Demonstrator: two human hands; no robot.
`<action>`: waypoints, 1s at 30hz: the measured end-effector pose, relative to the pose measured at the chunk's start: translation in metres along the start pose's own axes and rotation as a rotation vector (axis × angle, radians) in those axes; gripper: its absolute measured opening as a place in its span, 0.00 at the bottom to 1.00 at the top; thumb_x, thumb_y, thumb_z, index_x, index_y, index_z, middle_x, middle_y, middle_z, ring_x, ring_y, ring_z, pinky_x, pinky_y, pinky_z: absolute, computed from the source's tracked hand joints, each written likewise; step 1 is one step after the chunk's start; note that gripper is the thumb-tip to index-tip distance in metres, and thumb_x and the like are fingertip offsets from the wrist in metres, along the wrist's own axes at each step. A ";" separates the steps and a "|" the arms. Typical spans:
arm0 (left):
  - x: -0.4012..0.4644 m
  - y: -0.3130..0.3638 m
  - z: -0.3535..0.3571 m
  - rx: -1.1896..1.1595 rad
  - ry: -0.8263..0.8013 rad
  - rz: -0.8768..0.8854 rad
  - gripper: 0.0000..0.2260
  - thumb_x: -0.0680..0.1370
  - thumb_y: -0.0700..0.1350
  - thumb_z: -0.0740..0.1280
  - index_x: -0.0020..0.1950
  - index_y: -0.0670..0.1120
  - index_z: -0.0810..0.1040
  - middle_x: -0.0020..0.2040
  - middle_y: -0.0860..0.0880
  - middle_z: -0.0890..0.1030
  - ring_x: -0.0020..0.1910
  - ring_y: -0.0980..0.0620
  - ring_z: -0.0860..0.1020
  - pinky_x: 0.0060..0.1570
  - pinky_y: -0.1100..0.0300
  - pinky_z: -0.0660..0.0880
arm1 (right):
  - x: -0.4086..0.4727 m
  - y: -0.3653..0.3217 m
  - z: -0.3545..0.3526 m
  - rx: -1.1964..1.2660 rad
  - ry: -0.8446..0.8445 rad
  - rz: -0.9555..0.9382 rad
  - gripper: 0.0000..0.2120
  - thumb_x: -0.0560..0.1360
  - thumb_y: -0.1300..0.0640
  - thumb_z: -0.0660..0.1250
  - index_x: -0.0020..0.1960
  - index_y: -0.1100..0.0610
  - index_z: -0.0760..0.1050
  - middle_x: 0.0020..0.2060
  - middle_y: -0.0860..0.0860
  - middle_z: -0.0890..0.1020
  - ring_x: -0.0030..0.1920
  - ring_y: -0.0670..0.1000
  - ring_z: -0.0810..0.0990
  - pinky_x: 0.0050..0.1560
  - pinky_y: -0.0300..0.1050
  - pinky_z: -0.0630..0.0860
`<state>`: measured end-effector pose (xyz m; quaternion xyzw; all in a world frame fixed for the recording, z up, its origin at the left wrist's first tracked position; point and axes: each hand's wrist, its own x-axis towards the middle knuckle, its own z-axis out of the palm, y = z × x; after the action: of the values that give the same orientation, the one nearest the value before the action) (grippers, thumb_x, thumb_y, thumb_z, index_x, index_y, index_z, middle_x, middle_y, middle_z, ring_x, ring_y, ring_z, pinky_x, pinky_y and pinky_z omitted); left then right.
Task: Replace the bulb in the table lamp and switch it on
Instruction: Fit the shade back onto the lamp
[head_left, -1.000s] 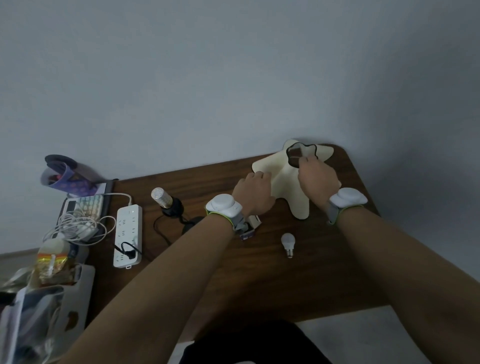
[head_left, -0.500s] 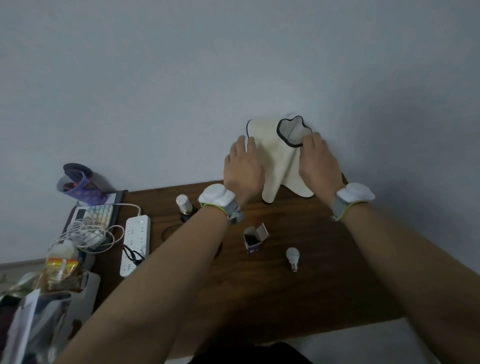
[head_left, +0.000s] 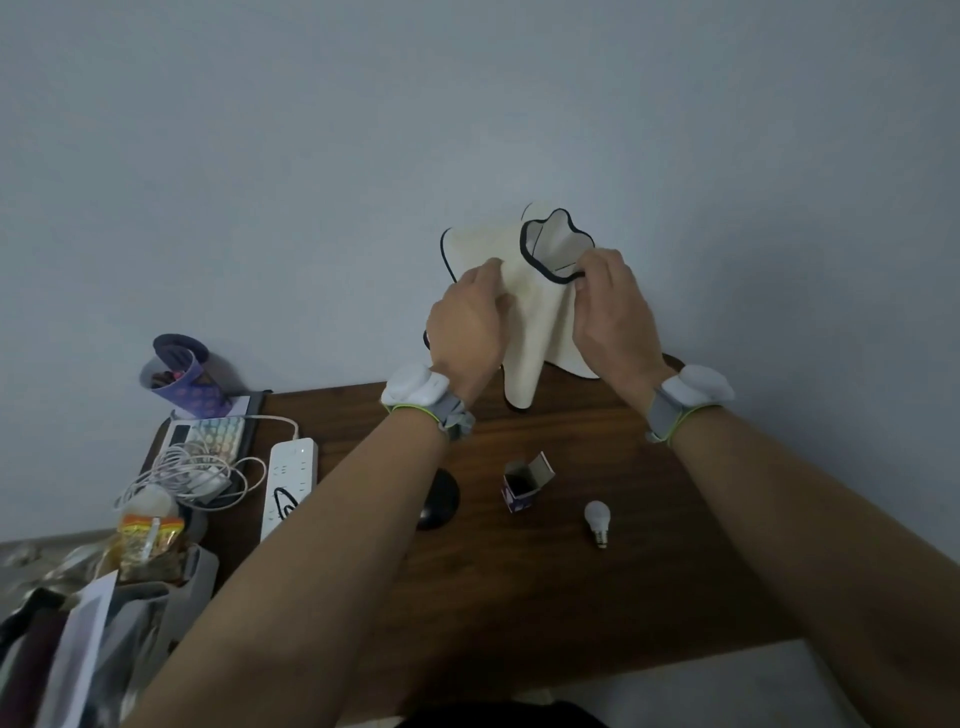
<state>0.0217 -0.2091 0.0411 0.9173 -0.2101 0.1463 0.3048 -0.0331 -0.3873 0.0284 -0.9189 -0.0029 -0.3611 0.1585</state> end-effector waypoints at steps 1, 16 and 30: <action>-0.001 -0.002 -0.004 -0.012 0.015 -0.007 0.21 0.83 0.47 0.63 0.76 0.47 0.71 0.66 0.47 0.80 0.61 0.41 0.79 0.54 0.48 0.77 | 0.001 -0.005 -0.001 0.006 0.012 -0.006 0.08 0.83 0.64 0.58 0.58 0.63 0.73 0.57 0.57 0.76 0.49 0.59 0.75 0.46 0.56 0.77; -0.022 -0.043 -0.092 0.030 0.213 -0.093 0.12 0.82 0.48 0.63 0.64 0.49 0.75 0.49 0.51 0.81 0.47 0.44 0.78 0.41 0.55 0.68 | 0.019 -0.106 0.006 0.320 0.083 0.154 0.27 0.87 0.51 0.59 0.82 0.62 0.61 0.79 0.57 0.68 0.77 0.54 0.70 0.73 0.54 0.72; -0.071 -0.071 -0.124 0.163 0.235 -0.168 0.14 0.82 0.50 0.65 0.65 0.47 0.76 0.54 0.46 0.83 0.53 0.37 0.80 0.42 0.54 0.66 | -0.001 -0.153 0.030 0.354 0.117 0.126 0.17 0.84 0.49 0.61 0.67 0.59 0.74 0.64 0.51 0.77 0.60 0.51 0.79 0.48 0.48 0.79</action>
<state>-0.0239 -0.0594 0.0728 0.9299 -0.0831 0.2431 0.2631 -0.0326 -0.2331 0.0512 -0.8525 0.0006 -0.3973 0.3398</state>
